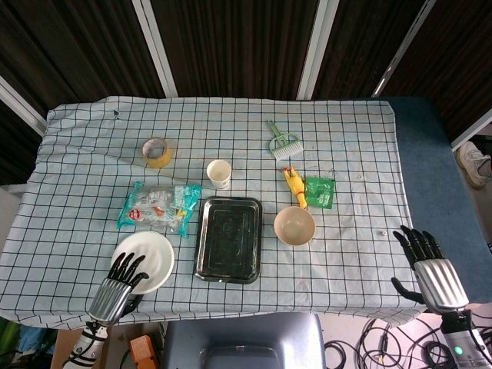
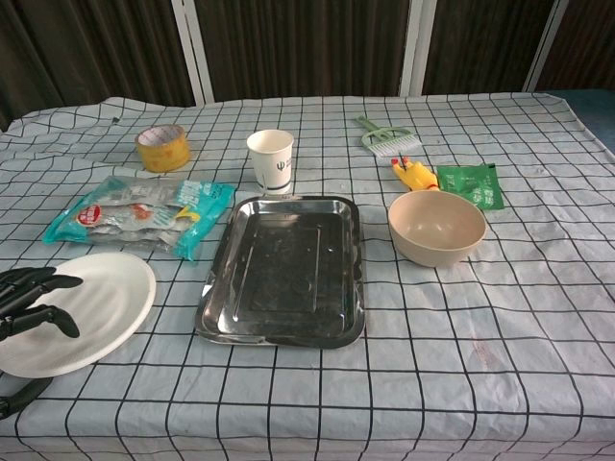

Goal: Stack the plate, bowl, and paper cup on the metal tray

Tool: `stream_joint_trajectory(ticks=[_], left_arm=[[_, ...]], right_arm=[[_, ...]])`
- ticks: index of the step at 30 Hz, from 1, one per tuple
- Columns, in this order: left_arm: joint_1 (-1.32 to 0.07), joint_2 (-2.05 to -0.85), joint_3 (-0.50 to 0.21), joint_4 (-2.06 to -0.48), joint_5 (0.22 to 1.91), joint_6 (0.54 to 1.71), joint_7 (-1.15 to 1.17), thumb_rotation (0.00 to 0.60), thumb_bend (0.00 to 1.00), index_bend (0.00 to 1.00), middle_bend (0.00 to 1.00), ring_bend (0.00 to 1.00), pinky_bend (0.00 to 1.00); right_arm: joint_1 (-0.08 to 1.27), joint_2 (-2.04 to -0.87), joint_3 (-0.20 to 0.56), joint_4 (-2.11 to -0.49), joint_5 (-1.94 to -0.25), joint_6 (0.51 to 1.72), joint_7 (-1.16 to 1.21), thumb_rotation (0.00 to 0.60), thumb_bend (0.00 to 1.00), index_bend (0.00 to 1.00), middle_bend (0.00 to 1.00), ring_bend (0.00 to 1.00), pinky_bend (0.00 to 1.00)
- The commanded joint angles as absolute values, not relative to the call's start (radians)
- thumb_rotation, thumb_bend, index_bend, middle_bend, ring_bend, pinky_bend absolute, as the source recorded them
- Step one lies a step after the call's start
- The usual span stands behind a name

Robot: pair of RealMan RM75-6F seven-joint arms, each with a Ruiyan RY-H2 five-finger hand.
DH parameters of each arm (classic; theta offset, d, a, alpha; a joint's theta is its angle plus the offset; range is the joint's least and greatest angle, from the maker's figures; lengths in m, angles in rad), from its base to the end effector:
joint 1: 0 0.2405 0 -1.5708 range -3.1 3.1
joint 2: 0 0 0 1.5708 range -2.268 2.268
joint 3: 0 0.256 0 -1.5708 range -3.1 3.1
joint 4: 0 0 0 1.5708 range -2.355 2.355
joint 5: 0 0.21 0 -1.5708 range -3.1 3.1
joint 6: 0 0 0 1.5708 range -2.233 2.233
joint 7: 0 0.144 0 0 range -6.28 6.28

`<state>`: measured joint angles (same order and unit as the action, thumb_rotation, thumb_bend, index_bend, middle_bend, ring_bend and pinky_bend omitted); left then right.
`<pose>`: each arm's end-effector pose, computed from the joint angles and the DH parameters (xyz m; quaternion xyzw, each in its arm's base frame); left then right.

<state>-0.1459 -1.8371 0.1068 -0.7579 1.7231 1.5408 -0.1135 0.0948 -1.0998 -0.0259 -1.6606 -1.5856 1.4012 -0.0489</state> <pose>-0.3144 0.1716 -0.0350 -0.7050 -0.3250 -0.4170 0.4727 -0.3007 -0.1650 0.1352 0.6559 -0.4027 0.3517 0.5328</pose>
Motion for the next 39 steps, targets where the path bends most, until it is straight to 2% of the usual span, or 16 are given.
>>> stream_joint_trajectory(ticks=[1,5,9,19,30,39], left_arm=[[-0.146,-1.842,0.104,-0.750,1.716,1.539,-0.126,0.600,0.36,0.41,0.12,0.00,0.00],[-0.147,-1.852,0.103,-0.732,1.711,1.538,-0.144,0.600,0.36,0.43,0.13,0.00,0.01],[-0.149,-1.875,0.095,-0.696,1.709,1.557,-0.167,0.600,0.37,0.52,0.17,0.02,0.01],[-0.158,-1.939,0.073,-0.592,1.684,1.562,-0.217,0.600,0.43,0.65,0.24,0.05,0.02],[-0.169,-2.011,0.017,-0.476,1.650,1.652,-0.263,0.600,0.49,0.74,0.34,0.11,0.02],[-0.177,-2.041,-0.039,-0.392,1.612,1.764,-0.343,0.600,0.50,0.77,0.38,0.12,0.02]], right_arm=[[0.095,-1.099,-0.027,-1.663,-1.586,1.400,-0.048,0.600,0.21,0.00,0.00,0.00,0.00],[0.093,-1.098,-0.030,-1.665,-1.593,1.405,-0.045,0.600,0.21,0.00,0.00,0.00,0.00],[0.093,-1.096,-0.032,-1.665,-1.596,1.405,-0.042,0.600,0.21,0.00,0.00,0.00,0.00],[0.098,-1.095,-0.033,-1.666,-1.594,1.395,-0.043,0.600,0.21,0.00,0.00,0.00,0.00],[0.099,-1.094,-0.038,-1.667,-1.597,1.389,-0.048,0.600,0.21,0.00,0.00,0.00,0.00],[0.101,-1.094,-0.041,-1.666,-1.598,1.385,-0.051,0.600,0.21,0.00,0.00,0.00,0.00]])
